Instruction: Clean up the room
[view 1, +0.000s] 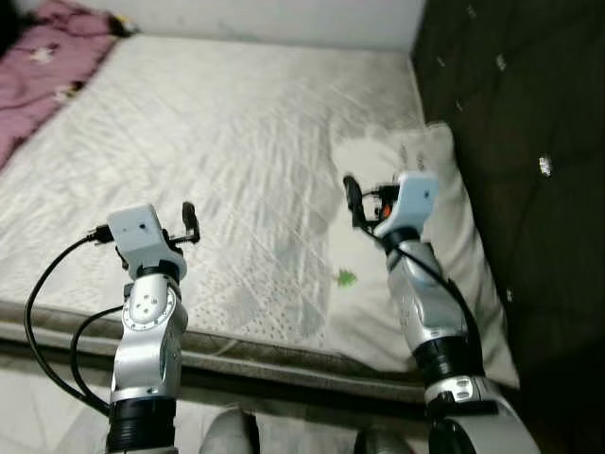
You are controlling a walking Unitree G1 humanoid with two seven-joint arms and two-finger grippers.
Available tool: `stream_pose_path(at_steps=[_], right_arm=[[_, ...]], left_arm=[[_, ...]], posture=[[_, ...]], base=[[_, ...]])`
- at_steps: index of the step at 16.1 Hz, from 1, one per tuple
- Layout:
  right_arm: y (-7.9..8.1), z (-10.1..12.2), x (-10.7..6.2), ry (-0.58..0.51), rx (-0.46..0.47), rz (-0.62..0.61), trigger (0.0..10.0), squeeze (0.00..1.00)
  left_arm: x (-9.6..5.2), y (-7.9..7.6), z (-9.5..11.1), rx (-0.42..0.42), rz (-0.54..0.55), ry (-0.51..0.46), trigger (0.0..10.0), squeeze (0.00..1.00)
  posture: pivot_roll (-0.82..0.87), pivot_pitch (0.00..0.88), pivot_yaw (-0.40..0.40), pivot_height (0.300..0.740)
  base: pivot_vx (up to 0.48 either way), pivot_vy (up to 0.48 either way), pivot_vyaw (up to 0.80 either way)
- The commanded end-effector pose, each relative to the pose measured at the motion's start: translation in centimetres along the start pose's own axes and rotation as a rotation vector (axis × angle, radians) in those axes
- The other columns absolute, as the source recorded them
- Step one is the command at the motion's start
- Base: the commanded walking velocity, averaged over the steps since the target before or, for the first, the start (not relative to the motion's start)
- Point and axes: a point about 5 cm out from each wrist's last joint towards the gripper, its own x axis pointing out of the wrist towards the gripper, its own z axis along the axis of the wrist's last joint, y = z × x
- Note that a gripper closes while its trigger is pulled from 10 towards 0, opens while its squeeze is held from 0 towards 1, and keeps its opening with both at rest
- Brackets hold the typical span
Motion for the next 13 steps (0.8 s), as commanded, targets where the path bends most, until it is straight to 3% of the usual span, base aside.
stream_pose_path(at_steps=[1, 5, 7, 12, 13], right_arm=[[-0.1, -0.7, -0.5, 0.031, -0.006, -0.002, 10.0, 0.00], [-1.1, -2.1, -1.6, 0.084, -0.010, -0.033, 10.0, 0.00], [-1.1, -2.4, -2.0, 0.091, -0.006, -0.038, 10.0, 0.00], [-1.6, -3.5, -2.5, 0.154, -0.032, -0.066, 10.0, 0.00], [-1.6, -3.8, -2.5, 0.169, -0.035, -0.058, 10.0, 0.00]], left_arm=[[-0.4, -0.2, -0.9, 0.020, -0.010, 0.028, 10.0, 0.00], [-0.7, -1.5, -1.6, 0.010, -0.109, 0.046, 10.0, 0.00], [-0.7, -1.4, -2.2, 0.047, -0.095, 0.061, 10.0, 0.00], [-1.6, -1.0, -2.9, 0.028, -0.106, 0.078, 10.0, 0.00], [-1.6, -1.1, -2.9, 0.019, -0.107, 0.075, 10.0, 0.00]], posture=[[0.01, 0.000, 0.009, 0.740], [0.00, 0.000, 0.016, 0.740], [-0.01, 0.000, 0.016, 0.740], [0.03, 0.000, -0.015, 0.740], [0.03, 0.000, -0.017, 0.740]], base=[[0.000, 0.000, 0.00], [0.000, 0.000, 0.00], [0.000, 0.000, 0.00], [0.000, 0.000, 0.00], [0.000, 0.000, -0.80]])
